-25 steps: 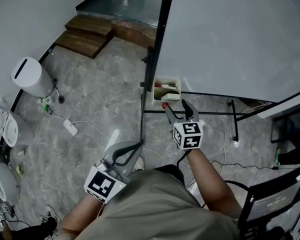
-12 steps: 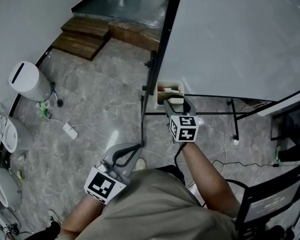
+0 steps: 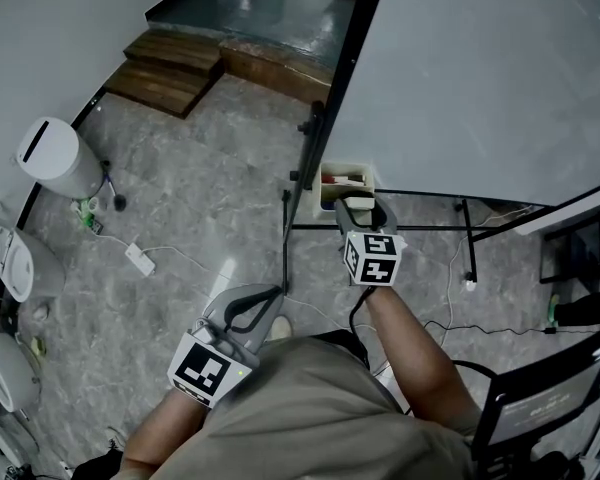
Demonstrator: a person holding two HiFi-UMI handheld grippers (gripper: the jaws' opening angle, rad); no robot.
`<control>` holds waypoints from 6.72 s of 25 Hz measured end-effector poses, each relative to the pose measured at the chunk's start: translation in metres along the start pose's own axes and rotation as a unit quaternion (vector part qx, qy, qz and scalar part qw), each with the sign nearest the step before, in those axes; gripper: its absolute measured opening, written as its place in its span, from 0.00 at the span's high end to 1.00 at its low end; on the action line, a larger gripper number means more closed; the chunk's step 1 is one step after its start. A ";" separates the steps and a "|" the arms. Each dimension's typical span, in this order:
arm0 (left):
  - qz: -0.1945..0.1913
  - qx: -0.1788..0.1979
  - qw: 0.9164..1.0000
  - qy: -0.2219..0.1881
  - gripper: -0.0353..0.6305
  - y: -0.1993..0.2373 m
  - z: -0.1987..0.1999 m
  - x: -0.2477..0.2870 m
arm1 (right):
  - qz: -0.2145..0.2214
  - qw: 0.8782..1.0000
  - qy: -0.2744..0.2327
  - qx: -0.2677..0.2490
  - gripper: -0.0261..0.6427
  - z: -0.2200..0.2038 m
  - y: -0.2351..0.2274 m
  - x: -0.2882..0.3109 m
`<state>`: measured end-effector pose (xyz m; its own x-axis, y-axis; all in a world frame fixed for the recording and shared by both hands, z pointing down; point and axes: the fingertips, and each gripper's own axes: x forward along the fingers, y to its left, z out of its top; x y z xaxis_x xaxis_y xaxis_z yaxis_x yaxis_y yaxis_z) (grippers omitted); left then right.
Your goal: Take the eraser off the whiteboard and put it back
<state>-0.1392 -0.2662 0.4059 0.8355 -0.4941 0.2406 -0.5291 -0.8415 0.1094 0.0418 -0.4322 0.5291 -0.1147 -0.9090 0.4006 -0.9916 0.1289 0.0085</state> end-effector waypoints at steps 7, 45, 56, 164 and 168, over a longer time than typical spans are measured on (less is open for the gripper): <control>-0.007 0.001 1.000 -0.006 0.94 -0.007 0.000 -0.003 | 0.007 1.000 -0.020 -0.013 0.55 0.016 0.001 -0.015; 0.047 -0.008 0.999 -0.021 0.94 -0.095 0.007 0.020 | 0.145 0.980 -0.084 -0.104 0.56 0.090 0.014 -0.197; 0.078 -0.004 0.997 -0.021 0.94 -0.140 0.011 0.031 | 0.181 0.972 -0.094 -0.117 0.56 0.086 -0.009 -0.255; 0.076 -0.019 0.997 -0.005 0.94 -0.049 0.010 0.036 | 0.148 0.982 -0.054 -0.109 0.54 0.049 -0.009 -0.099; 0.096 -0.017 0.995 -0.013 0.94 -0.090 0.015 0.043 | 0.184 0.974 -0.052 -0.123 0.54 0.035 -0.021 -0.148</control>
<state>-0.0535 -0.2153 0.3920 0.7217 -0.6508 0.2360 -0.6839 -0.7231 0.0973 0.0778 -0.3143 0.4370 -0.4773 -0.8175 0.3223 -0.8400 0.5321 0.1058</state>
